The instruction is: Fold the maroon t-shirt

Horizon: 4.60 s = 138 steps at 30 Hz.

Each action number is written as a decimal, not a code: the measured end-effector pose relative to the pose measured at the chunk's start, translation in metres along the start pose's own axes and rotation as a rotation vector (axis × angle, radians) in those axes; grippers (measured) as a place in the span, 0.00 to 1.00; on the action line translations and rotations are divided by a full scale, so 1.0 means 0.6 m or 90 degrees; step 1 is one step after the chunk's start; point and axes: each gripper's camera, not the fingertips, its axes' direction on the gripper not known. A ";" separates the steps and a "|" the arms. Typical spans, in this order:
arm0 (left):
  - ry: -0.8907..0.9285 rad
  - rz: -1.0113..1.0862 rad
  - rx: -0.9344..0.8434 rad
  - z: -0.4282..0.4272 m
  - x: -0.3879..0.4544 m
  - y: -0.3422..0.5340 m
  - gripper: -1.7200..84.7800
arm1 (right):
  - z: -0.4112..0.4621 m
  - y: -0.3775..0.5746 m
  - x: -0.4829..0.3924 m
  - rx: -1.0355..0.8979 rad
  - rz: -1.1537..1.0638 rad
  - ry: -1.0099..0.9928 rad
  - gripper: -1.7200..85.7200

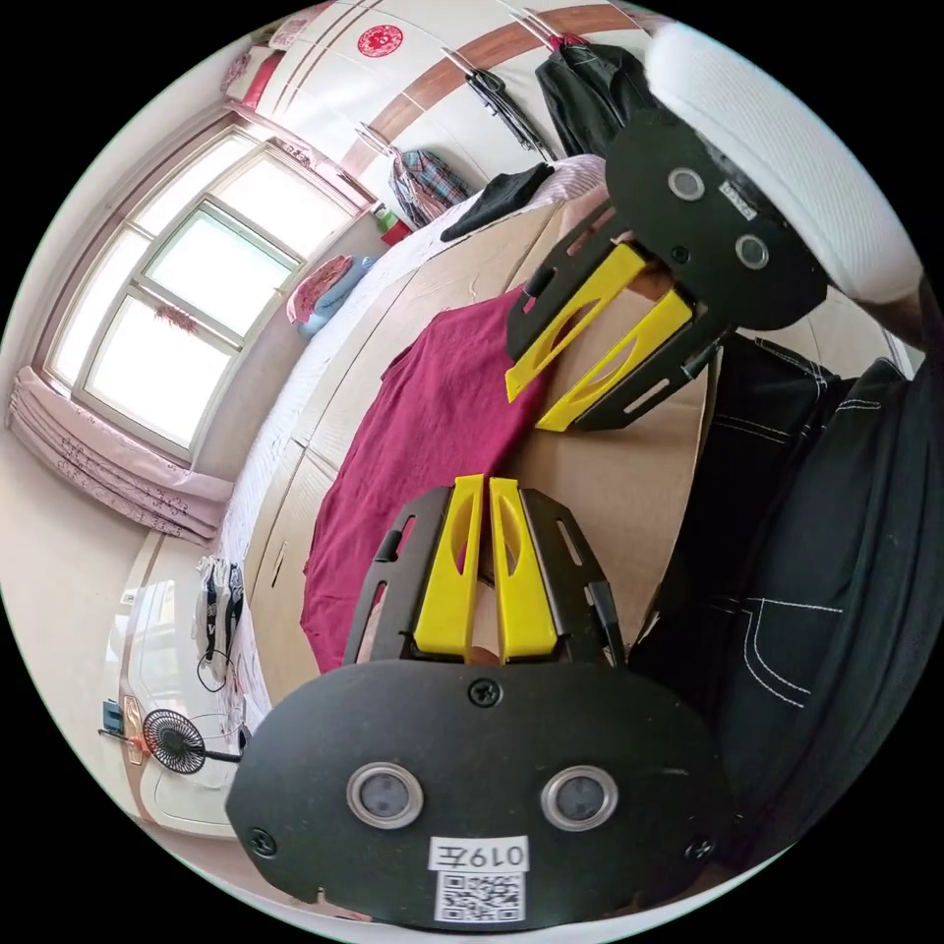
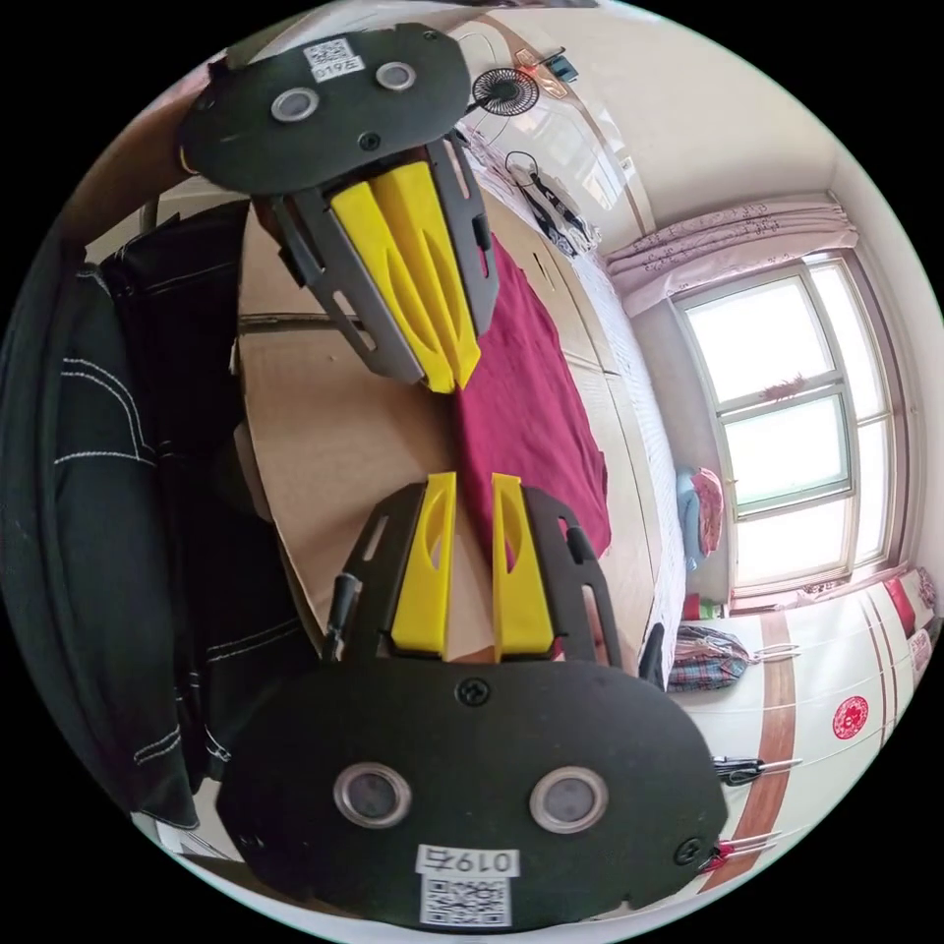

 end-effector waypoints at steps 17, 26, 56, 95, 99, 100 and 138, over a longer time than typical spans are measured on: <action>0.018 0.046 -0.017 0.033 -0.030 0.059 0.03 | 0.008 0.027 -0.034 -0.047 -0.024 0.095 0.06; 0.039 0.020 0.002 0.045 -0.065 0.098 0.03 | 0.027 0.058 -0.019 -0.140 -0.036 0.149 0.08; -0.060 -0.029 -0.105 0.024 -0.112 0.327 0.05 | -0.096 0.116 0.005 -0.080 0.141 0.026 0.11; 0.171 -0.150 -0.020 0.149 -0.252 0.516 0.08 | -0.136 0.085 0.081 -0.204 0.160 0.063 0.10; 0.126 -0.059 -0.098 0.175 -0.188 0.509 0.09 | -0.142 0.082 0.084 -0.197 0.084 0.023 0.11; 0.124 -0.060 -0.100 0.176 -0.185 0.508 0.09 | -0.138 0.080 0.084 -0.203 0.057 0.025 0.11; -0.025 0.247 -0.233 0.415 0.056 0.434 0.03 | -0.187 0.072 0.281 -0.228 -0.059 -0.014 0.02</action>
